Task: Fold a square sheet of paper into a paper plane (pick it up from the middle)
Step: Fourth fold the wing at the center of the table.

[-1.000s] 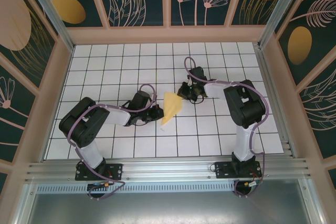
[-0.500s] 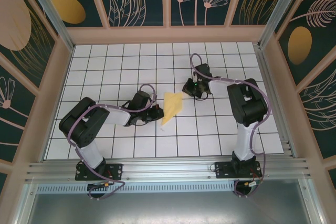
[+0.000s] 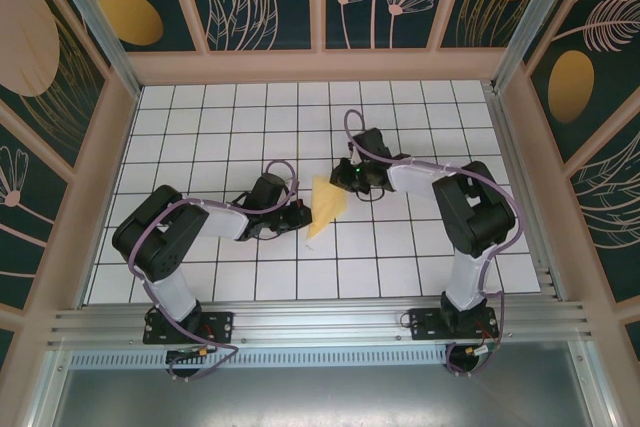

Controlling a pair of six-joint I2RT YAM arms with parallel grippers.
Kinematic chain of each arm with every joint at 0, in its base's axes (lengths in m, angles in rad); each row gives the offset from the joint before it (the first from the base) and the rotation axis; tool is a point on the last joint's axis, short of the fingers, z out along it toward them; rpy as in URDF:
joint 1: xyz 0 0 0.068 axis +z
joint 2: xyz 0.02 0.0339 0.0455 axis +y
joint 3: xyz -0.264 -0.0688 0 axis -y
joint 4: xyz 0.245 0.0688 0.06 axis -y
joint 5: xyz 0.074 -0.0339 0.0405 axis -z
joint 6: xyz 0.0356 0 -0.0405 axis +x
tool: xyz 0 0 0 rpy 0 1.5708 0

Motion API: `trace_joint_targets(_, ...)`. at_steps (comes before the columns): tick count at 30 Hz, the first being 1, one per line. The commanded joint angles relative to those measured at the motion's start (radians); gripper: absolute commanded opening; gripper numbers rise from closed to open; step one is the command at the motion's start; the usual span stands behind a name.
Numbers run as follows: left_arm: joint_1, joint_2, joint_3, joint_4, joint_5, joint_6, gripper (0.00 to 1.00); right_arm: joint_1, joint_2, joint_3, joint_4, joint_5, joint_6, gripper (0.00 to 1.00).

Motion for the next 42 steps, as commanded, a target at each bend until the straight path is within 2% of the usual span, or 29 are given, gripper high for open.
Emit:
trace_joint_targets(1,0.007,0.089,-0.047,-0.173,-0.126,0.033,0.00,0.025,-0.028,-0.053,0.048,0.001,0.033,0.11)
trace_joint_targets(7,0.007,0.089,-0.044,-0.172,-0.123,0.033,0.00,0.040,0.009,-0.101,0.110,-0.032,0.063,0.11)
trace_joint_targets(11,0.008,0.070,-0.045,-0.167,-0.111,0.028,0.00,0.041,0.058,-0.095,0.050,0.028,0.063,0.09)
trace_joint_targets(17,0.007,-0.022,-0.032,-0.201,-0.108,0.025,0.15,0.050,0.068,-0.113,0.021,0.060,0.052,0.08)
trace_joint_targets(20,0.007,-0.084,-0.025,-0.226,-0.117,0.021,0.26,0.053,0.070,-0.115,0.007,0.070,0.045,0.08)
trace_joint_targets(23,0.007,-0.144,-0.017,-0.251,-0.128,0.015,0.31,0.055,0.070,-0.115,0.006,0.068,0.042,0.08)
trace_joint_targets(25,0.007,-0.179,-0.013,-0.249,-0.116,0.010,0.30,0.057,0.068,-0.112,0.006,0.070,0.040,0.08)
trace_joint_targets(29,0.007,-0.220,0.003,-0.201,-0.046,0.005,0.14,0.057,0.070,-0.112,0.008,0.072,0.041,0.08)
trace_joint_targets(31,0.007,-0.219,0.017,-0.167,0.003,0.002,0.10,0.058,0.072,-0.112,0.011,0.071,0.041,0.08)
trace_joint_targets(38,0.005,-0.124,0.063,-0.069,0.139,-0.023,0.09,0.058,0.082,-0.112,0.018,0.065,0.043,0.08)
trace_joint_targets(42,0.004,-0.089,0.059,0.004,0.174,-0.059,0.10,0.059,0.082,-0.112,0.017,0.067,0.043,0.08)
